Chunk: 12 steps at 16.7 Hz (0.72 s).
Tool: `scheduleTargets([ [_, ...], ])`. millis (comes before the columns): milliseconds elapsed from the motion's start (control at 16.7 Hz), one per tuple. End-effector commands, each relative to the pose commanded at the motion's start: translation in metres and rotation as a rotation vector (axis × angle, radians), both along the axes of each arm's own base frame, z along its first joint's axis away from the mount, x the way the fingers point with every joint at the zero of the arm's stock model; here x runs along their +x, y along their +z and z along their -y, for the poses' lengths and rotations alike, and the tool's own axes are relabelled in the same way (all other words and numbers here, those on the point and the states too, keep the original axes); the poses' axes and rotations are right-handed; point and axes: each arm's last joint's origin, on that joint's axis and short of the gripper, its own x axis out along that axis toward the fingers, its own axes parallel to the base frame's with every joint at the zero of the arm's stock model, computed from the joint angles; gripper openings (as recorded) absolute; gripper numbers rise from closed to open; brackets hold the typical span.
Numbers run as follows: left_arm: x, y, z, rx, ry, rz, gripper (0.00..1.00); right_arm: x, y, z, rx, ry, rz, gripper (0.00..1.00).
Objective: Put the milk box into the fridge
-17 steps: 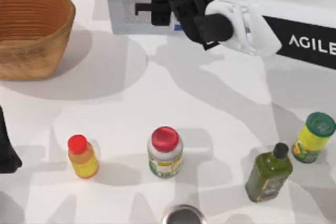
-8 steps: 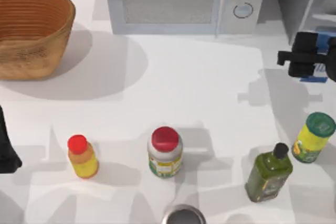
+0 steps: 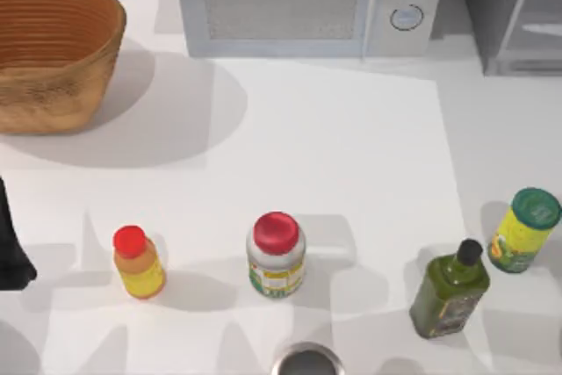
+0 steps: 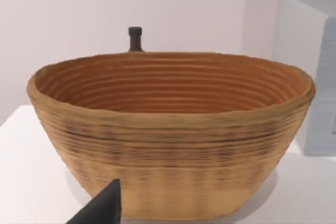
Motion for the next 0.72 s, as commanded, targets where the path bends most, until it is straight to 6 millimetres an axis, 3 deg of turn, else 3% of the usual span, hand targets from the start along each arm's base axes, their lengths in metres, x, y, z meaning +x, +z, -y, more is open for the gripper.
scheduleTargets([
  [300,0.000,0.000,0.000,0.000,0.000,0.000,1.00,-0.017,-0.034,0.013,-0.090,-0.077,0.154,0.00],
  [720,0.000,0.000,0.000,0.000,0.000,0.000,1.00,-0.018,-0.039,0.015,-0.108,-0.095,0.181,0.00],
])
